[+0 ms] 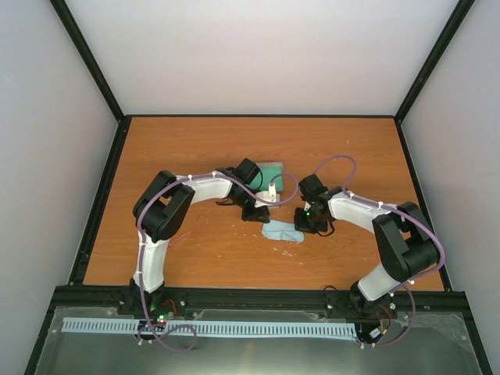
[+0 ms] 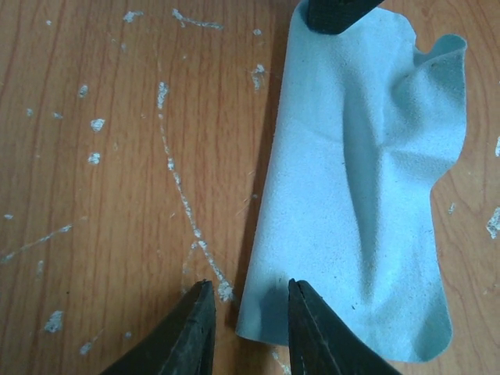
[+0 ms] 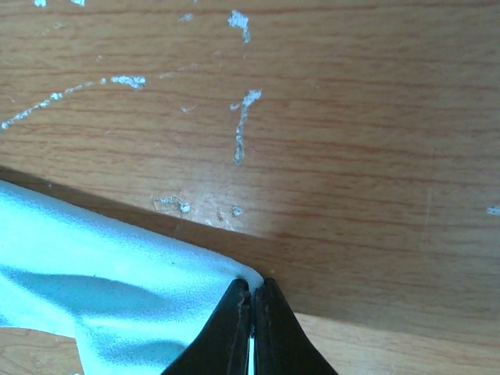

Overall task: Organize the sunglasses
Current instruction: Pick up the glasses cleaning cloth from the center of the board.

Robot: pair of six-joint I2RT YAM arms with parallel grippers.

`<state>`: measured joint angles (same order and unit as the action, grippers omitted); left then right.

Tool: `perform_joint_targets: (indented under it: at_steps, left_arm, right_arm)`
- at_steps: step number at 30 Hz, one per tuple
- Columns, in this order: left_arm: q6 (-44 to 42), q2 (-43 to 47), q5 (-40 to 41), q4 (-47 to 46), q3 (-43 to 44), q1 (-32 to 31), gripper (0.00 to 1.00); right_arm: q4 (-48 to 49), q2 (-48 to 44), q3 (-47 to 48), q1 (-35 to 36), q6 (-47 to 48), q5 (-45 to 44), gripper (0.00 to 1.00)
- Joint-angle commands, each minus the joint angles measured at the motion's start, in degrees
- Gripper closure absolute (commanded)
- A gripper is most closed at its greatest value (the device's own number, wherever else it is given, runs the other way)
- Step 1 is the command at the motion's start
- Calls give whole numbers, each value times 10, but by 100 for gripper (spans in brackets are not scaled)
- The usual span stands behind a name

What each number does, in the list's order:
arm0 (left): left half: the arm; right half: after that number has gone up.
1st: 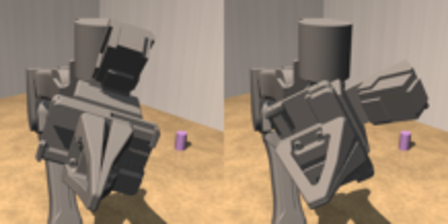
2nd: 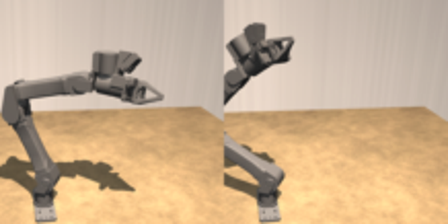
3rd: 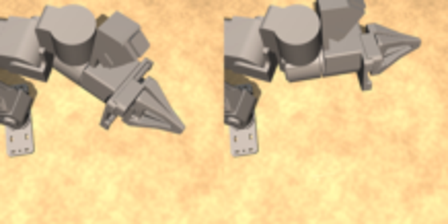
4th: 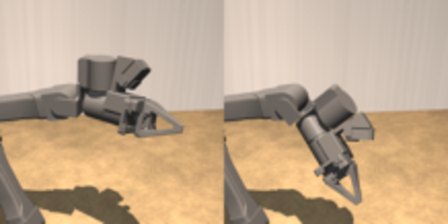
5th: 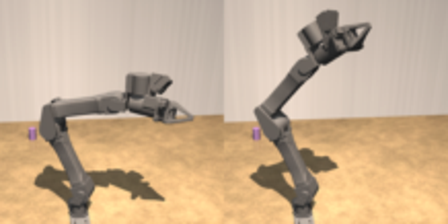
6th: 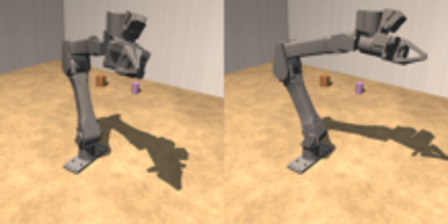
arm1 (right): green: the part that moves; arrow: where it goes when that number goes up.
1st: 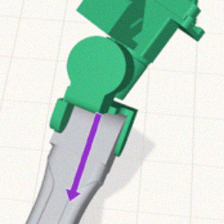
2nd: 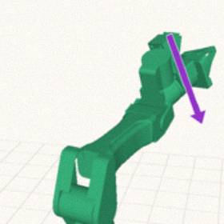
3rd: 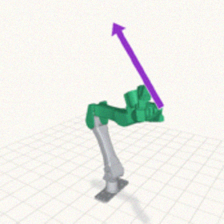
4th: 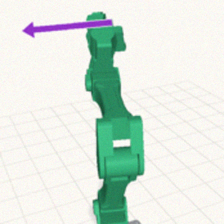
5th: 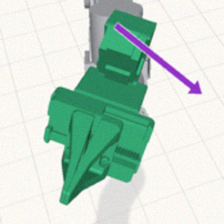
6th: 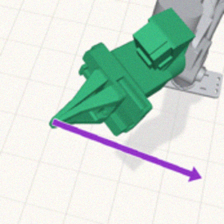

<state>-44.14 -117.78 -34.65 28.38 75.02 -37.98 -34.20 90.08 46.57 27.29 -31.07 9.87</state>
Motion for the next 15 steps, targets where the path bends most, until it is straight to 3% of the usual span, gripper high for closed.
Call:
perform_joint_targets:
  at_steps: [1, 15]
  left_arm:
    - [-12, -5, -5, 6, -4, -8, 72]
    - [-14, -3, 16, -5, -22, -13, 99]
  right_arm:
    - [8, 0, 1, -4, 0, 0, 97]
    - [10, -7, -7, -4, 2, -1, 97]
